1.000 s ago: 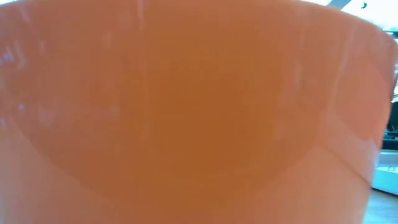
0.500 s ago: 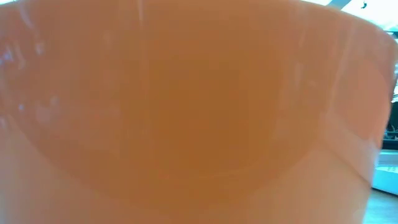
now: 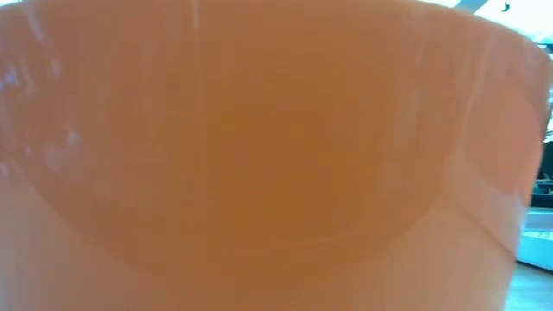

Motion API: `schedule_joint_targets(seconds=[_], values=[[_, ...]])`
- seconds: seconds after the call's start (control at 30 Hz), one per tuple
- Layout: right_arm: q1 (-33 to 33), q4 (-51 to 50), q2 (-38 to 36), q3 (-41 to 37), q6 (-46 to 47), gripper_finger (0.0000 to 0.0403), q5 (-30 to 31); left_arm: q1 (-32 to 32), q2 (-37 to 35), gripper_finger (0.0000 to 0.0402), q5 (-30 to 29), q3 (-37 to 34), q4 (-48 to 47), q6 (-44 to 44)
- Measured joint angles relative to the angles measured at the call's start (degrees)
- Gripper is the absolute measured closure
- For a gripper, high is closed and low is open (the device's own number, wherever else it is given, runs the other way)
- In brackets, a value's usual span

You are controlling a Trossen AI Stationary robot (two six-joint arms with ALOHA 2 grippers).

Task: Pick & Place Mini bowls
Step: Stack the bottom blue bowl on top of the blue bowl on the shelf

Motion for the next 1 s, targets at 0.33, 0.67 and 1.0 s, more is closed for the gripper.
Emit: schedule_joint_targets(seconds=[0.33,0.67,1.0], values=[[0.00,0.98,-1.69,0.00,-1.78,0.0369,0.06,0.45,8.63,0.0316,5.83,-0.10,0.34,-0.13],[-0.05,0.98,-1.82,-0.02,-2.83,0.0369,0.08,0.47,11.35,0.0316,8.87,-0.10,2.66,0.40],[-0.04,0.98,-1.82,-0.02,-2.84,0.0369,0.10,0.56,8.72,0.0316,11.27,0.24,2.36,2.38]])
